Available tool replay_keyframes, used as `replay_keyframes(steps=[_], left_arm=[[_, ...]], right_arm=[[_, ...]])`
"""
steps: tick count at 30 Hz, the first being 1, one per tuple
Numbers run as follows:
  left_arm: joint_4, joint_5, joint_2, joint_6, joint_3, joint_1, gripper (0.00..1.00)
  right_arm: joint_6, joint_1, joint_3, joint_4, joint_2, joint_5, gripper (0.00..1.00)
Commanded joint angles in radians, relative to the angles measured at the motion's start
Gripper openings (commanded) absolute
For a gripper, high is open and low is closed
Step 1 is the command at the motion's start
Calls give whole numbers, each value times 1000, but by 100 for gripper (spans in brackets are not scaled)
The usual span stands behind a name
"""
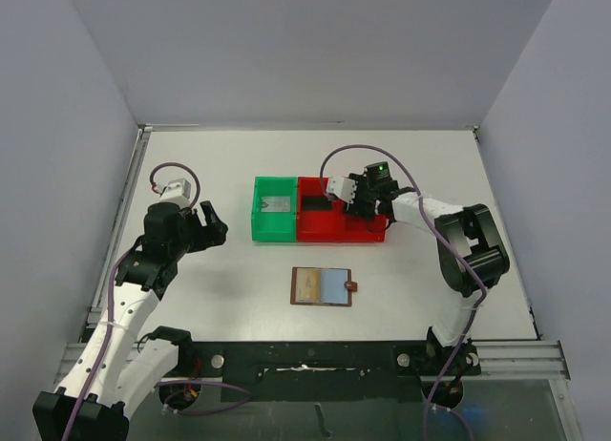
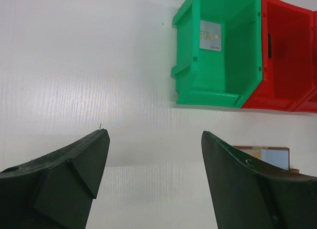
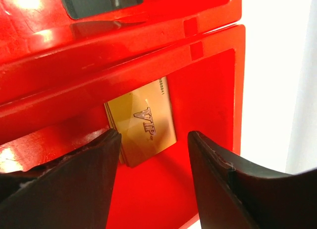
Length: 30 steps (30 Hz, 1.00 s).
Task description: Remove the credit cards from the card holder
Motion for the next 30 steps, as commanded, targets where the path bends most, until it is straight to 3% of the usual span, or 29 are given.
replay_keyframes(steps=[1, 9, 15, 20, 25, 30], left_arm=[[59, 14, 1, 21, 11, 4, 75], [61, 17, 5, 22, 13, 5, 75], [64, 24, 5, 23, 10, 5, 75], [68, 28, 3, 25, 10, 8, 75], [71, 34, 5, 25, 9, 11, 75], [65, 28, 2, 26, 11, 17, 75]], right_arm=[[31, -3, 41, 22, -63, -28, 57], [86, -3, 34, 44, -145, -40, 59], [302, -13, -10, 141, -304, 18, 69], [650, -17, -75, 251, -469, 95, 82], [1044, -19, -121, 243, -604, 207, 98], [1418, -21, -192, 173, -709, 188, 97]])
